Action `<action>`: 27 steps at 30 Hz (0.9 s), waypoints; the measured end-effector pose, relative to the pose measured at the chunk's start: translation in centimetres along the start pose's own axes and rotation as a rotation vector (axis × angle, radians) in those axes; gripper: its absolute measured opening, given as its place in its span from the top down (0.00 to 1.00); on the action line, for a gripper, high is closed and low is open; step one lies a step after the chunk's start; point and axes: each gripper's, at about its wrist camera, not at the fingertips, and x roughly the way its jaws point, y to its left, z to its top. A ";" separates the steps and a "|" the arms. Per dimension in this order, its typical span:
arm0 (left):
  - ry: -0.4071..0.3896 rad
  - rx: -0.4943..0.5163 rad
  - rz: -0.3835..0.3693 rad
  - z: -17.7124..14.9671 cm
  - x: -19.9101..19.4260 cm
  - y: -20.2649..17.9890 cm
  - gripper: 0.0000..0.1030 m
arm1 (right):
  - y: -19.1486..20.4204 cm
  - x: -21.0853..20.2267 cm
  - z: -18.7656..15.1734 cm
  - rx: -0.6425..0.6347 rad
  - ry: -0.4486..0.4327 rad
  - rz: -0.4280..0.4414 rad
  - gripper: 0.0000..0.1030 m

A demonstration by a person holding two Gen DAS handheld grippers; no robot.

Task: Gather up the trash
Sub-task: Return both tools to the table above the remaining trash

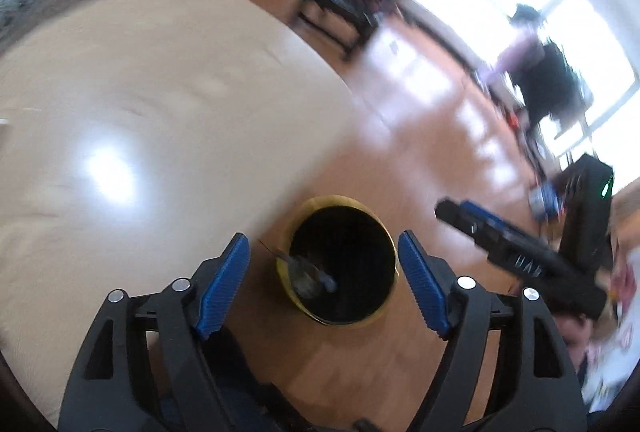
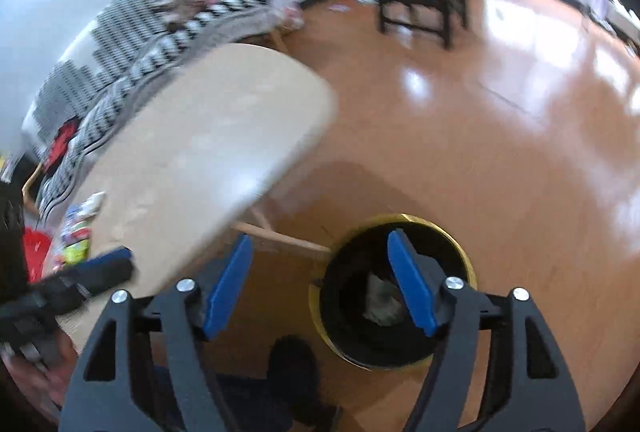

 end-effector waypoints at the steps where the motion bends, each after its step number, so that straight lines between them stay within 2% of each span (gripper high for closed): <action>1: -0.046 -0.017 0.014 0.3 -2.4 1.4 0.21 | 2.4 -0.1 0.7 -0.039 -0.009 0.028 0.31; 4: -0.181 -0.062 0.123 -0.1 -10.2 6.8 0.15 | 9.9 0.0 2.1 -0.147 -0.023 0.129 0.30; 6: -0.249 -0.089 0.240 -1.7 -14.9 11.3 0.13 | 15.0 0.5 2.4 -0.215 -0.017 0.197 0.30; 11: -0.291 -0.123 0.513 -6.1 -21.1 19.1 0.12 | 27.7 3.2 1.2 -0.342 0.072 0.381 0.30; 13: -0.279 -0.178 0.570 -8.0 -22.9 22.8 0.12 | 32.7 4.6 0.2 -0.400 0.115 0.432 0.30; 18: -0.277 -0.240 0.644 -10.6 -24.0 28.2 0.12 | 41.3 7.7 -1.9 -0.493 0.192 0.474 0.30; 22: -0.239 -0.259 0.602 -12.2 -22.8 30.8 0.12 | 45.4 10.2 -3.4 -0.520 0.240 0.472 0.30; 27: -0.190 -0.278 0.540 -12.1 -20.8 31.7 0.12 | 46.2 12.7 -4.3 -0.502 0.296 0.470 0.33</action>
